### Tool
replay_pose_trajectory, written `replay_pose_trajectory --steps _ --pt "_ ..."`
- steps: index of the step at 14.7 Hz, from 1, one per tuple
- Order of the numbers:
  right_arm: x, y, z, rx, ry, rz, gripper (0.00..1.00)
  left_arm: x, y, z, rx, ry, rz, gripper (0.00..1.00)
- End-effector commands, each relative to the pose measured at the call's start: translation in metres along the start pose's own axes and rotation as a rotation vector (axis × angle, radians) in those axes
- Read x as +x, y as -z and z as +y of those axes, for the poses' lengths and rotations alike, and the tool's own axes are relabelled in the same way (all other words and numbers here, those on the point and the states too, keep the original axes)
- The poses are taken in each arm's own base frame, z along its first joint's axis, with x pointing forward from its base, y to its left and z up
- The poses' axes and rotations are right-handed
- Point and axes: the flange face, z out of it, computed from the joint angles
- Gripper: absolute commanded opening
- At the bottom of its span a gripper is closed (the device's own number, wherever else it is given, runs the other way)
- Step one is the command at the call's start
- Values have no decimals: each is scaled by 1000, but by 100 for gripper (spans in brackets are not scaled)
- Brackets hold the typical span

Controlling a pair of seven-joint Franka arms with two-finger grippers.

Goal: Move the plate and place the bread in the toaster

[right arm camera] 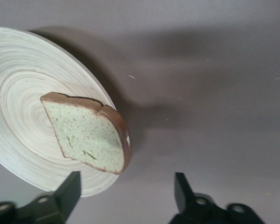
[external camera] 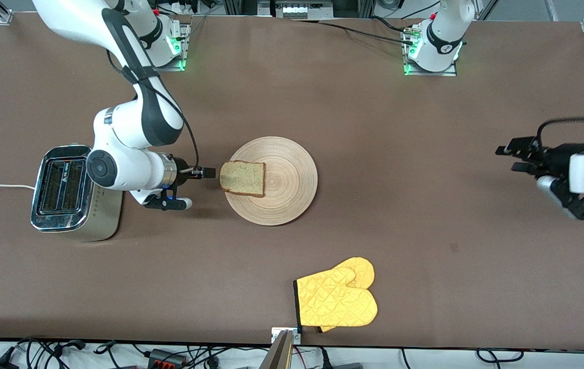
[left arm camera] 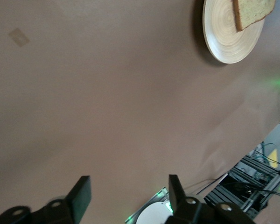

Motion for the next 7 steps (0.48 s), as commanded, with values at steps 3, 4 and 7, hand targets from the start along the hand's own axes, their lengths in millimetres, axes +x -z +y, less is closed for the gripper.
replay_pose_trajectory --steps 3,4,7 --pt "12 -47 2 113 -105 -75 82 -4 15 14 157 -139 -78 100" --pt "15 -52 3 124 -117 -74 82 -4 14 13 159 -134 -80 100" --pt "17 -70 -1 115 -113 -61 81 -15 26 11 160 -45 -36 100"
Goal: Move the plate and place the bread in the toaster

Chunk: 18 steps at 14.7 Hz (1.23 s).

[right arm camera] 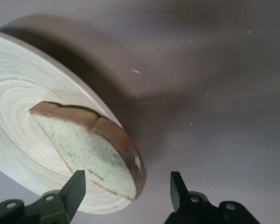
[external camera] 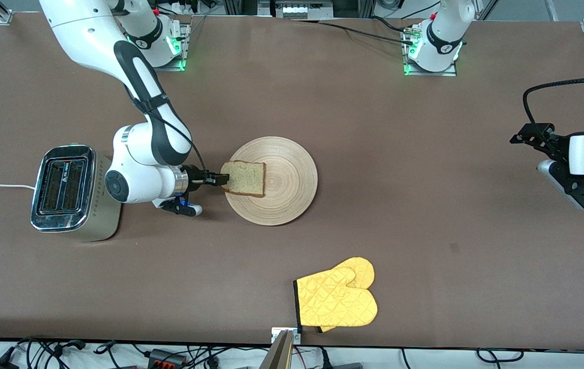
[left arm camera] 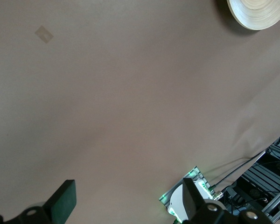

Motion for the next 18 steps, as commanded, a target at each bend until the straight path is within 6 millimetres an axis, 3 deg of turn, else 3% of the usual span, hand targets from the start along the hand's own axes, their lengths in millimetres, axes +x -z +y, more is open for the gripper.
replay_pose_trajectory --steps 1,4,7,10,12,14,15,16,17,18 --pt "-1 -15 -10 8 -9 11 80 -17 17 -5 25 133 38 100" --pt "-3 -20 -13 2 -7 6 74 -22 27 13 46 333 50 100" --pt "-3 -20 -12 1 -10 -5 62 -30 27 27 101 336 127 100" --pt "-3 -17 -11 2 -9 -3 51 -60 -10 54 154 363 202 100" --pt "-3 -17 -11 2 -9 -3 50 -72 -24 64 179 373 234 100" --pt "-2 -14 -9 4 -12 -1 50 -74 -20 65 202 473 238 100" --pt "-2 -13 -8 6 -13 0 50 -77 -8 63 265 561 242 100" --pt "-1 -12 -8 7 -7 1 49 -71 -5 73 300 616 240 100" --pt "-1 -11 -7 7 -4 0 45 -56 -11 96 306 660 234 100" --pt "0 -10 -6 8 -4 2 40 -55 -7 104 304 732 260 100"
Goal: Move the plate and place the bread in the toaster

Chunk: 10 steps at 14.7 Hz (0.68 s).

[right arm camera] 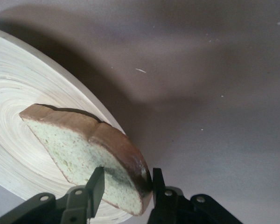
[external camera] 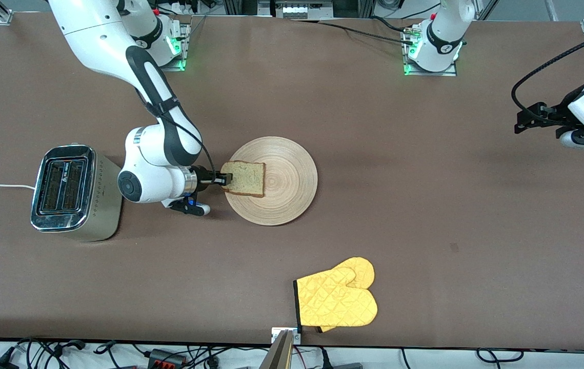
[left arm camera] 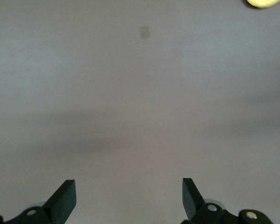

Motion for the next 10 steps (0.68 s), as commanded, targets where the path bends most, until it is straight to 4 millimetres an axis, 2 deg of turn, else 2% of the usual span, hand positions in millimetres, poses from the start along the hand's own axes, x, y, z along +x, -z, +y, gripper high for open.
replay_pose_trajectory --steps 1,3,5,7,10 --pt "0 8 2 19 -8 1 35 -5 9 27 40 129 40 100" --pt "1 7 3 17 -13 1 26 -5 9 30 41 92 44 100" --pt "0 8 2 17 -14 2 21 -4 10 25 35 103 47 100" --pt "0 9 1 18 -13 3 16 -2 13 28 35 106 50 100" --pt "-1 20 -3 25 -5 20 9 -1 15 27 34 108 55 100"
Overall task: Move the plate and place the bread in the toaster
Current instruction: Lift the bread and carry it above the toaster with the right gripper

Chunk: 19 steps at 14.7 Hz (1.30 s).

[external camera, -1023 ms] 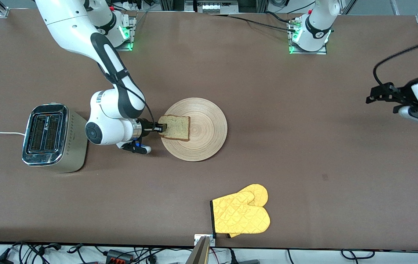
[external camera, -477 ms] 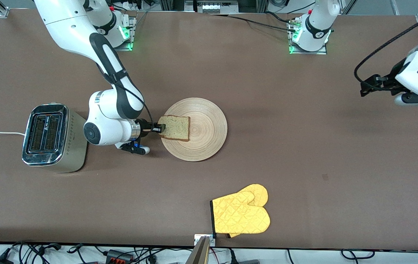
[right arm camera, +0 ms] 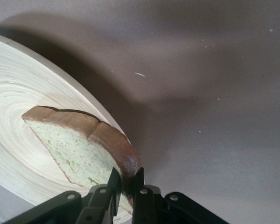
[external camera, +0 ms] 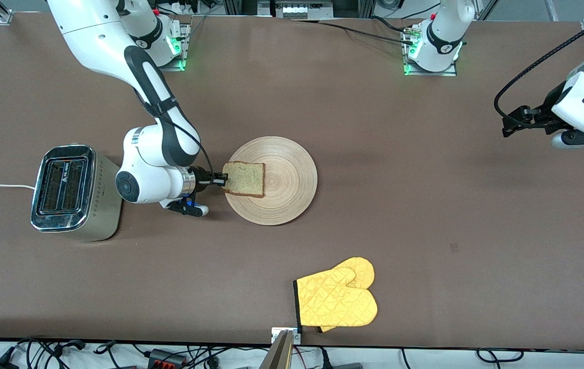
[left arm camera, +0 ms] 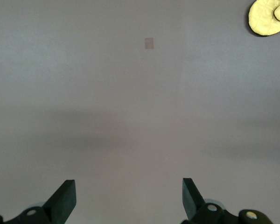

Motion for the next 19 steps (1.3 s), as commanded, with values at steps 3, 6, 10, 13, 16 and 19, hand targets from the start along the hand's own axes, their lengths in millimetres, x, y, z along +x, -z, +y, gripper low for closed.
replay_pose_trajectory --steps 3,6,10,13,16,19 --pt "-10 44 -12 31 21 55 2 -1 5 -3 17 14 14 100" --pt "-21 90 -10 18 39 94 0 -1 7 -2 17 11 16 100" --pt "-37 176 3 -150 96 131 0 -1 10 2 17 7 22 100" --pt "-50 241 23 -261 77 131 0 -2 9 2 17 5 18 100" --pt "-57 296 59 -368 33 169 0 -2 10 3 17 4 19 100" --pt "-61 337 101 -494 55 193 0 -2 11 7 18 -1 21 100"
